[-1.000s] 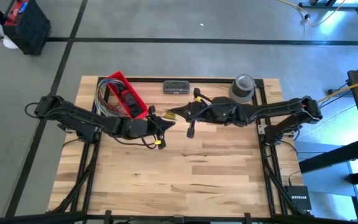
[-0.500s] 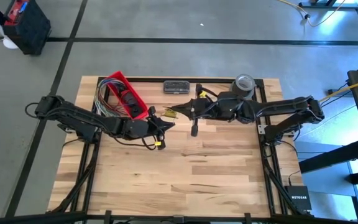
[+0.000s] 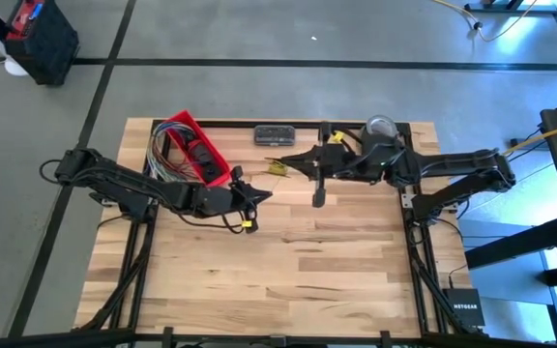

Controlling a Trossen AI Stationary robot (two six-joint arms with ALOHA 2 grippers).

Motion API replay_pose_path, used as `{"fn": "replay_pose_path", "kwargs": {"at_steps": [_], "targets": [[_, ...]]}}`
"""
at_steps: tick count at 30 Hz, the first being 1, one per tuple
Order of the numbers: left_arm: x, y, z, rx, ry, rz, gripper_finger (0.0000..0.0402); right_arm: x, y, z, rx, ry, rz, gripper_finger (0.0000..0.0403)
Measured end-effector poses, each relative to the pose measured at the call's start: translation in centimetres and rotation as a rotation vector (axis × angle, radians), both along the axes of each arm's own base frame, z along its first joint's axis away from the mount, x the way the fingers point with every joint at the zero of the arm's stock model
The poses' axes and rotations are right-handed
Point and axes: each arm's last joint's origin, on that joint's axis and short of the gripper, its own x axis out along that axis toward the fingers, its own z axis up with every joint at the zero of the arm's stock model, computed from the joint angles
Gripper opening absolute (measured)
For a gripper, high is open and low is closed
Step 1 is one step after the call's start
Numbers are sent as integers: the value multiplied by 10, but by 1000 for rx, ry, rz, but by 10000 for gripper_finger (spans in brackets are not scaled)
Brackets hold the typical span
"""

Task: Coil cords
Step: Coil the yellow wire on the spool

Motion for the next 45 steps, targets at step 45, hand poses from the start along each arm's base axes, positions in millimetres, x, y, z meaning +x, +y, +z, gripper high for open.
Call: {"fn": "replay_pose_path", "kwargs": {"at_steps": [45], "targets": [[-80, 3, 95, -63, -328, -35, 5, 39, -3, -85, -126, 563, -181, 1]]}}
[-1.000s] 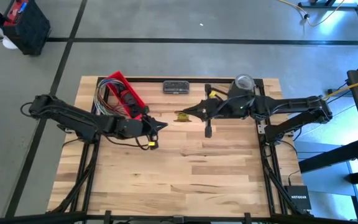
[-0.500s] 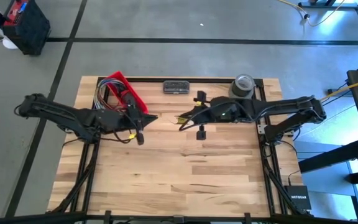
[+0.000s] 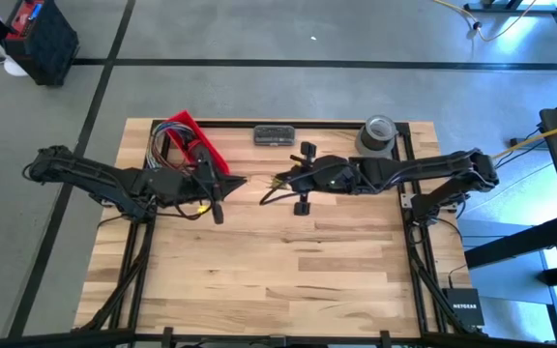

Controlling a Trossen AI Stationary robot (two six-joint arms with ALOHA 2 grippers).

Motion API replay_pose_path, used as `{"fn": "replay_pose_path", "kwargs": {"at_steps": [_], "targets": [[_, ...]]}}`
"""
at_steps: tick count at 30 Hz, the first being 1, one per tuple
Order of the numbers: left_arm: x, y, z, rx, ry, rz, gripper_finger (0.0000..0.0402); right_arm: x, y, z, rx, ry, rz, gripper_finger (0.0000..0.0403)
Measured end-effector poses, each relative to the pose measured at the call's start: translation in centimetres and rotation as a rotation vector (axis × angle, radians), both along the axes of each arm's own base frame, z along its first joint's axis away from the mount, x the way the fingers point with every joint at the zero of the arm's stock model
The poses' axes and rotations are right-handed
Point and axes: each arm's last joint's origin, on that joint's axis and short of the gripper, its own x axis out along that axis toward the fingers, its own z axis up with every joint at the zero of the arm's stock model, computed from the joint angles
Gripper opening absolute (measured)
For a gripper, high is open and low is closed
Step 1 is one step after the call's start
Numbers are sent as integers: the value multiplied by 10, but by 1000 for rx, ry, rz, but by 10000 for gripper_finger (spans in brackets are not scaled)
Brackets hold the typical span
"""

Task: Coil cords
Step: Coil the yellow wire on the spool

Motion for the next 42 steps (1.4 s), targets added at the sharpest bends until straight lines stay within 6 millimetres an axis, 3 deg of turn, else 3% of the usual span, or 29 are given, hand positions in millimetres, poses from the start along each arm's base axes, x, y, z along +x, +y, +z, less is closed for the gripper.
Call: {"fn": "replay_pose_path", "kwargs": {"at_steps": [6, 16, 23, 33, 42], "targets": [[9, -4, -2, -50, -31, -62, 5, 22, -2, -16, -52, -42, -120, 1], [45, -17, -31, -93, 35, -176, 5, 47, -1, -28, -96, -151, -153, 1], [60, -19, -45, -69, 46, -143, 5, 50, 0, -23, -74, -218, -121, 1], [66, -16, -52, -8, 68, -28, 5, 51, 2, -17, -17, -285, -50, 1], [72, -9, -61, 0, 110, 17, 5, 39, 4, 4, 61, -365, 34, 1]]}}
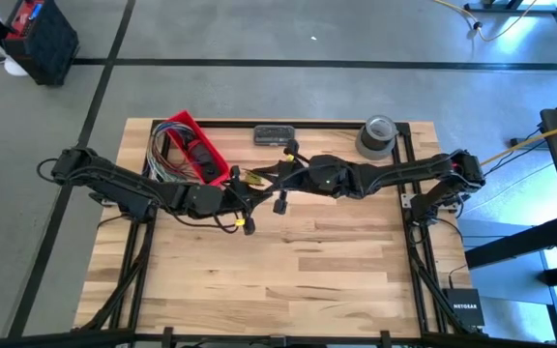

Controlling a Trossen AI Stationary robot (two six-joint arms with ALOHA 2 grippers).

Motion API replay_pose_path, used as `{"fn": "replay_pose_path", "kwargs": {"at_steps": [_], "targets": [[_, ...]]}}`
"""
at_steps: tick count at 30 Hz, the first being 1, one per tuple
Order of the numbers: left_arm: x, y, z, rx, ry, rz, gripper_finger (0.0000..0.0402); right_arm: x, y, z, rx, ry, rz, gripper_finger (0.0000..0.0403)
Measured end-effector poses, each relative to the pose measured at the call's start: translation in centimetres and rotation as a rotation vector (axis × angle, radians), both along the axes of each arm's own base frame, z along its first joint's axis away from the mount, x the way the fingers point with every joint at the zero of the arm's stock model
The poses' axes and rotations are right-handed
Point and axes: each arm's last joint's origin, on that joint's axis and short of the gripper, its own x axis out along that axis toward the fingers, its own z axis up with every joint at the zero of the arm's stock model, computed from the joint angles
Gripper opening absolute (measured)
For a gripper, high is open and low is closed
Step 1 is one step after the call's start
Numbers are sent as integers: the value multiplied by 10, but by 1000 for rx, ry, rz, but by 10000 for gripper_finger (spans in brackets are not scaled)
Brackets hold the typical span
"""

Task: Coil cords
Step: Coil the yellow wire on the spool

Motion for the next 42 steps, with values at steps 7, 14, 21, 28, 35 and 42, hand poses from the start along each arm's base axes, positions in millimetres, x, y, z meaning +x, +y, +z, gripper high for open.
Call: {"fn": "replay_pose_path", "kwargs": {"at_steps": [7, 14, 21, 28, 35, 42], "targets": [[0, -5, 3, -1, -37, -19, 5, -4, 0, 2, 7, 24, 5, 1], [0, -9, 13, 23, -127, -39, 5, -1, 0, -7, 3, 80, -13, 1], [0, -13, 19, 31, -177, -61, 5, -1, -1, -13, -6, 126, -27, 1], [-2, -14, 25, 100, -208, 19, 5, -2, 3, -19, -7, 183, -2, 1], [8, -9, 12, 73, -175, 15, 5, -2, 7, -15, -48, 153, -52, 1], [19, -10, -10, 72, -95, 8, 5, -2, 7, -8, -67, 101, -65, 1]]}}
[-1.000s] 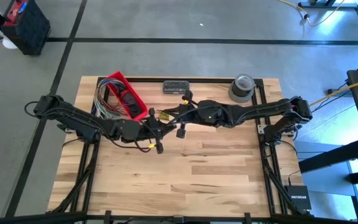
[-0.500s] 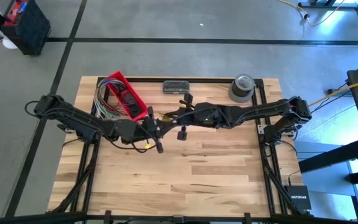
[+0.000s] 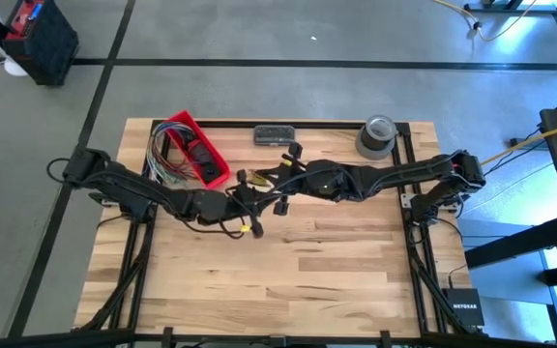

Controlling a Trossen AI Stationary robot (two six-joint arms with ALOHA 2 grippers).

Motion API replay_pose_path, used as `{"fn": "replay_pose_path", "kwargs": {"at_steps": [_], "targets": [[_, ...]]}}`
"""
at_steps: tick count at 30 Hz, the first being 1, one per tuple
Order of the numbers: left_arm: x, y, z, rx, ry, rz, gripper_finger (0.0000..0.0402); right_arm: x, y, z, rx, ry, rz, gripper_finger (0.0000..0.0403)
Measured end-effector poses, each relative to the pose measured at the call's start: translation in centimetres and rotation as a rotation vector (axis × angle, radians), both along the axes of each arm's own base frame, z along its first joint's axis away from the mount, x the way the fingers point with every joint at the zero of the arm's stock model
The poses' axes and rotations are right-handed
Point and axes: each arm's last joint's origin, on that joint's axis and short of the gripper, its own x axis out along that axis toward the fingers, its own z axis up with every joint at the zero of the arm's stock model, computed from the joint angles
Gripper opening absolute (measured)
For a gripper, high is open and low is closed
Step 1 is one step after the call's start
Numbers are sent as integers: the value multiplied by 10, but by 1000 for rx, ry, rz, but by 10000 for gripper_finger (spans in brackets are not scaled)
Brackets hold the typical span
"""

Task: Coil cords
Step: Coil the yellow wire on the spool

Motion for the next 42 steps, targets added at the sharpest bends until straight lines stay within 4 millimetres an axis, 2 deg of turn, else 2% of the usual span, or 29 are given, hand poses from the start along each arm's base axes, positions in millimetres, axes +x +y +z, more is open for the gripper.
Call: {"fn": "replay_pose_path", "kwargs": {"at_steps": [6, 13, 18, 22, 26, 30, 36, 42], "targets": [[0, 2, -2, 15, 32, 17, 5, -5, 3, 16, 9, -42, 36, 1], [-1, 5, -11, 16, 132, 30, 5, -22, 9, 31, 3, -46, 40, 1], [-3, 9, -19, 33, 224, 49, 5, -32, 11, 32, -6, 20, 37, 1], [-4, 16, -26, 45, 295, 72, 5, -34, 11, 25, 11, 73, 71, 1], [-7, 24, -35, 55, 383, 102, 5, -36, 10, 8, 7, 153, 52, 1], [-9, 30, -41, 63, 444, 122, 5, -41, 9, -18, -47, 259, 28, 1], [-7, 36, -47, 109, 496, 124, 5, -45, 10, -79, -81, 401, 78, 1], [1, 46, -71, 118, 576, 151, 5, -48, 8, -132, -108, 506, 52, 1]]}}
